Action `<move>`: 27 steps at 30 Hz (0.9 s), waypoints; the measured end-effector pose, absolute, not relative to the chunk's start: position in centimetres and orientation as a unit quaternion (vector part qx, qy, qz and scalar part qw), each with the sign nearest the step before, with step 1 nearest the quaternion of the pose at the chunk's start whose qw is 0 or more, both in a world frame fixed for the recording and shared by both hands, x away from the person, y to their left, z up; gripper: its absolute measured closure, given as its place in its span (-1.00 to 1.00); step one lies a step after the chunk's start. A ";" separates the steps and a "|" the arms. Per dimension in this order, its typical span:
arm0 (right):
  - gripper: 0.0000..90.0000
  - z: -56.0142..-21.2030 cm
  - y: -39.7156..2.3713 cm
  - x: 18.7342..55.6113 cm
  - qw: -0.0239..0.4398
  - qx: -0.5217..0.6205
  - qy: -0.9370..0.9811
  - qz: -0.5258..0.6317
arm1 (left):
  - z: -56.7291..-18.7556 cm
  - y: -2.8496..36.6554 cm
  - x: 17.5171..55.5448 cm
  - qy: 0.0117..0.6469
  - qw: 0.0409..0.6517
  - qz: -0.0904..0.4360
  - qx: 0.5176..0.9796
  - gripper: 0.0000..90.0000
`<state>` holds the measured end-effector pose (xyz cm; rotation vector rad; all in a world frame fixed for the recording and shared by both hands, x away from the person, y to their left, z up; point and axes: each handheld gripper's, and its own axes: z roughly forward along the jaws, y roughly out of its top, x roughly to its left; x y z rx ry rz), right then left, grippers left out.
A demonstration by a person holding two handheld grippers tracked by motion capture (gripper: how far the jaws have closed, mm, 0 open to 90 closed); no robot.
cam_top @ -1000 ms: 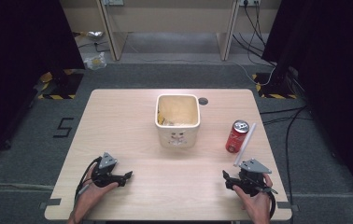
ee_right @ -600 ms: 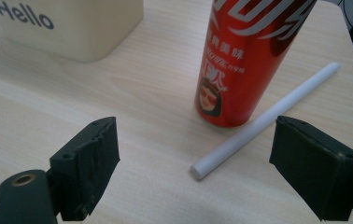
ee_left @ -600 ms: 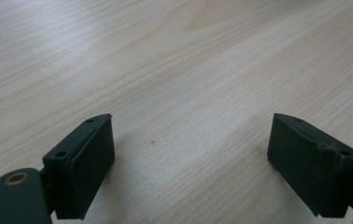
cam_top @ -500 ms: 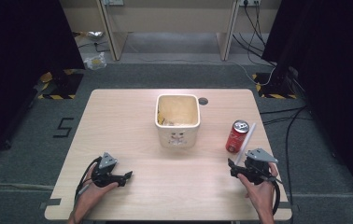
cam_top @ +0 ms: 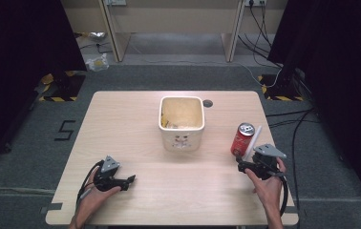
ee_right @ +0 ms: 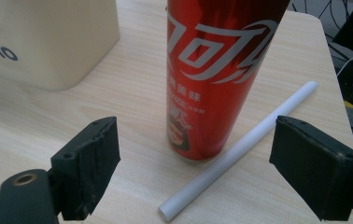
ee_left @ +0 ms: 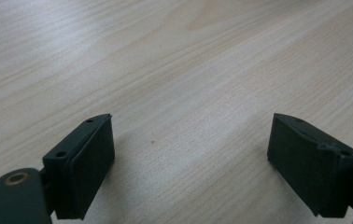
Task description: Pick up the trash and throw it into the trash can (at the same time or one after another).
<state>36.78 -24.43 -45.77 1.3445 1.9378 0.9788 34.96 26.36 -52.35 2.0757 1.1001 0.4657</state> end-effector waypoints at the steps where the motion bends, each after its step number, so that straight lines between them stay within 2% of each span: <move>1: -0.65 -45.8 -24.5 36.9 0.288 0.505 0.725 0.368 | -52.4 26.4 35.0 0.428 0.365 0.181 0.807 -0.69; 27: -0.55 -47.8 -24.4 40.7 0.284 0.513 0.720 0.370 | -52.4 26.4 35.0 0.428 0.365 0.181 0.807 -0.69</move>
